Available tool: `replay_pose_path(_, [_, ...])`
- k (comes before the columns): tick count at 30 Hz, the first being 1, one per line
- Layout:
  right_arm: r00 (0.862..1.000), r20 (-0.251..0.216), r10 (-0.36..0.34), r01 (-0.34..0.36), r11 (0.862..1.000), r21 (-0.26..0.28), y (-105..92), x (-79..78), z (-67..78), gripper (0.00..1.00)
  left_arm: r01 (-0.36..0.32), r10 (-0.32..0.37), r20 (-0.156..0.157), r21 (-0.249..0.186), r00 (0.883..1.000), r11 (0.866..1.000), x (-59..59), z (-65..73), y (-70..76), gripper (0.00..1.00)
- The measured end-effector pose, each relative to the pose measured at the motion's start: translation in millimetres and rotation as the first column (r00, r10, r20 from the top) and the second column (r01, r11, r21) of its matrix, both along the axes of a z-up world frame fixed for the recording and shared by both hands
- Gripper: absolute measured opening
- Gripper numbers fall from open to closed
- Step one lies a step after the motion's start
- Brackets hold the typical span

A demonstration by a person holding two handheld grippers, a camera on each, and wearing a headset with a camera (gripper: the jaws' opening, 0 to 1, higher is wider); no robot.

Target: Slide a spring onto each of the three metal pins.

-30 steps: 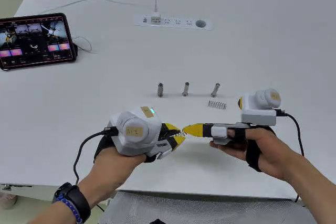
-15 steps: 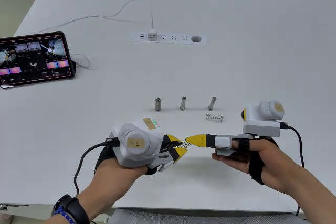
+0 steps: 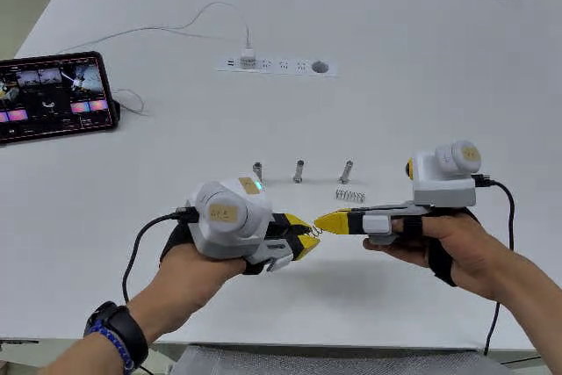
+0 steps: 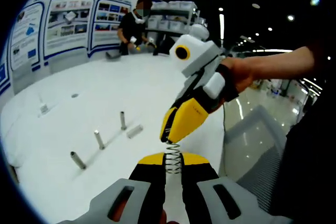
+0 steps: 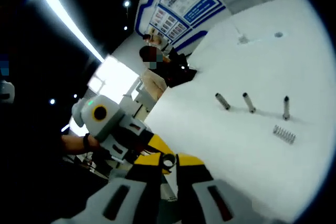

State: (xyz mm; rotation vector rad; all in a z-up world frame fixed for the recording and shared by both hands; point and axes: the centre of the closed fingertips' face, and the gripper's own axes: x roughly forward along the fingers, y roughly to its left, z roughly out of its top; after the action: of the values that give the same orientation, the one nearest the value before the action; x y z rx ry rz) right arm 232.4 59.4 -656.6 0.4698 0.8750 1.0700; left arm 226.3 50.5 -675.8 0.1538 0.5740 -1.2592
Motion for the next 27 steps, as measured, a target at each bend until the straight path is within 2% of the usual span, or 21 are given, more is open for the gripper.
replay_pose_path(4, [0.996,0.044,0.077,-0.073,0.995,-0.073,1.3,-3.0,9.0,0.11,0.009,-0.009,-0.002,-0.021,1.000,1.000,-0.6,6.2,-3.7,0.09])
replay_pose_path(13, [0.978,0.083,0.190,-0.174,0.970,-0.168,6.2,-0.8,20.8,0.12,0.008,-0.008,0.000,-0.046,1.000,0.999,3.4,14.6,-6.0,0.09])
replay_pose_path(20, [0.952,0.106,0.288,-0.257,0.937,-0.236,4.9,1.3,24.1,0.12,0.014,-0.013,0.008,-0.058,1.000,0.998,6.3,19.2,-8.2,0.09])
replay_pose_path(27, [0.906,0.119,0.406,-0.355,0.882,-0.309,4.0,-1.5,23.3,0.12,0.030,-0.029,0.016,-0.056,0.999,0.998,5.4,20.1,-9.0,0.09])
